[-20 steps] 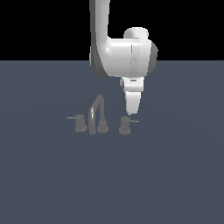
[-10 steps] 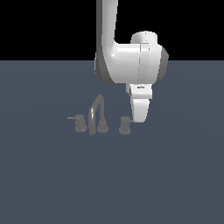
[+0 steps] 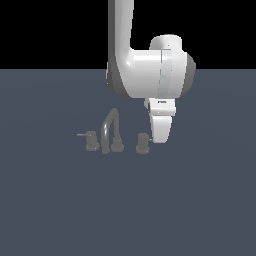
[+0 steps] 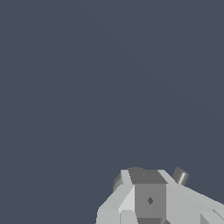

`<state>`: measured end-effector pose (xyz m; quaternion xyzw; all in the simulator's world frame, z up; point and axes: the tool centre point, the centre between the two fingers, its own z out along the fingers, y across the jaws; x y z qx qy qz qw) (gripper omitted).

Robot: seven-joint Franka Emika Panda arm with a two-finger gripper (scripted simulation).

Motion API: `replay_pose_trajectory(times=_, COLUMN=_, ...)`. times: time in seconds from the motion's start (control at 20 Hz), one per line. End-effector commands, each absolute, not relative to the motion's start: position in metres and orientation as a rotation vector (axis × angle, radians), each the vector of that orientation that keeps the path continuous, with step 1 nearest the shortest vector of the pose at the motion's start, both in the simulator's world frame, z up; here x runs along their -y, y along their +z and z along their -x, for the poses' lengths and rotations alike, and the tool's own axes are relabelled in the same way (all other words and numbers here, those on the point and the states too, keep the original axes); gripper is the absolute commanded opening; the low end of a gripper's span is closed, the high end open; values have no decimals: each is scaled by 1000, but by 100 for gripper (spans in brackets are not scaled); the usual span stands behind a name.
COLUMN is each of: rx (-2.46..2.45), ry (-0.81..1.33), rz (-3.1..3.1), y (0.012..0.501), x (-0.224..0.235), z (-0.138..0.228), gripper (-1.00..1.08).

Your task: Turn on the faucet by rotating a designated handle.

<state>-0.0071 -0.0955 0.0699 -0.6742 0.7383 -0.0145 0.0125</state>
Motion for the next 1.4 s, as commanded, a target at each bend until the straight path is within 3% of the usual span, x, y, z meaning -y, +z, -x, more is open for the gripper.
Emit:
replay_pose_trajectory(times=0.0, rx=-2317, ry=-6, rz=2115, y=65, x=91, z=29, gripper=-100)
replay_pose_trajectory(times=0.2, rx=-2323, ry=-1, rz=2114, y=64, x=90, z=41, gripper=-100)
replay_pose_trajectory(times=0.25, rx=-2329, ry=-37, rz=2086, y=69, x=102, z=28, gripper=-100)
replay_pose_trajectory(times=0.75, rx=-2324, ry=-1, rz=2114, y=64, x=55, z=57, gripper=-100)
replay_pose_trajectory(times=0.8, rx=-2324, ry=-1, rz=2114, y=64, x=55, z=57, gripper=-100)
replay_pose_trajectory(times=0.85, rx=-2361, ry=-34, rz=2062, y=69, x=83, z=49, gripper=-100)
replay_pose_trajectory(times=1.35, rx=-2324, ry=0, rz=2114, y=64, x=19, z=42, gripper=-100)
